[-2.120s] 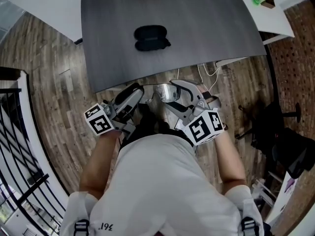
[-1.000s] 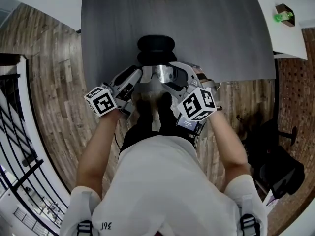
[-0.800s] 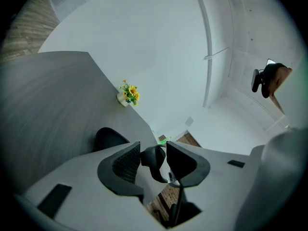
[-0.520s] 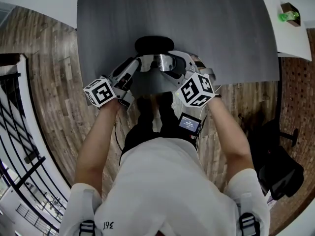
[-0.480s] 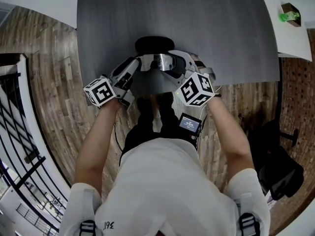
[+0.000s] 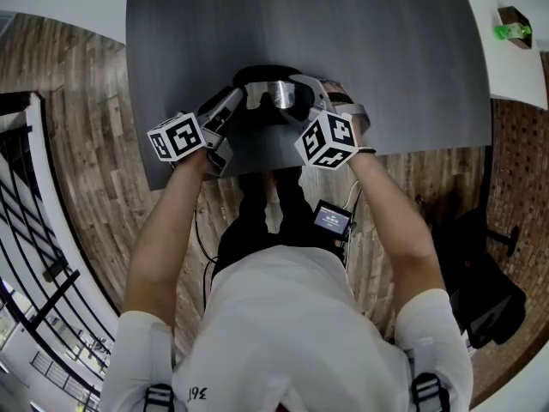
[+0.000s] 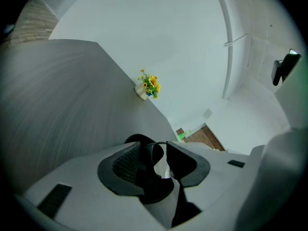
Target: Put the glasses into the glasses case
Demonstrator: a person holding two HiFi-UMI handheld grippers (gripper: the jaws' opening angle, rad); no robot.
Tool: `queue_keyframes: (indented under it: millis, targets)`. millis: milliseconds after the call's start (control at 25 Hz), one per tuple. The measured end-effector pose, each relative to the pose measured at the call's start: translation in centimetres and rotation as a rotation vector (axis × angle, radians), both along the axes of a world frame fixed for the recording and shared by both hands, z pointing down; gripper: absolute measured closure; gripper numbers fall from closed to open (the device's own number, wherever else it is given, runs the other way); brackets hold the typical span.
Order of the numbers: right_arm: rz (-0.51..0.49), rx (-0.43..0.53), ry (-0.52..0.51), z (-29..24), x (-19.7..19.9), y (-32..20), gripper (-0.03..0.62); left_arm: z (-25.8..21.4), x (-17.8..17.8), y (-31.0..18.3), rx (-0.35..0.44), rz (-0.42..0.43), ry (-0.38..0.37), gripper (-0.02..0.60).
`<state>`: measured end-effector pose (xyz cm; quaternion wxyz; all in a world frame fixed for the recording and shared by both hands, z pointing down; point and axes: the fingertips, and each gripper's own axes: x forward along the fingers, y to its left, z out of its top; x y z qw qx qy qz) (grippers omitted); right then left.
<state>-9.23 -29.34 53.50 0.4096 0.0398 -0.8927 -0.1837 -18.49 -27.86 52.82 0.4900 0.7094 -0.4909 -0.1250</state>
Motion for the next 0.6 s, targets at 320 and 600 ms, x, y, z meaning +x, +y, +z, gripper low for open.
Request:
queue_keyframes:
  millis: [320,600]
  targets:
    - [0.057,0.044,0.056,2.4,0.1,-2.2,0.315,1.6,-0.2,-1.2,-0.065,0.002,-0.078,0.417]
    - [0.044,0.033,0.064,3.4,0.3,-2.2,0.315,2.1,-2.1,-1.0,-0.059,-0.063,-0.2,0.417]
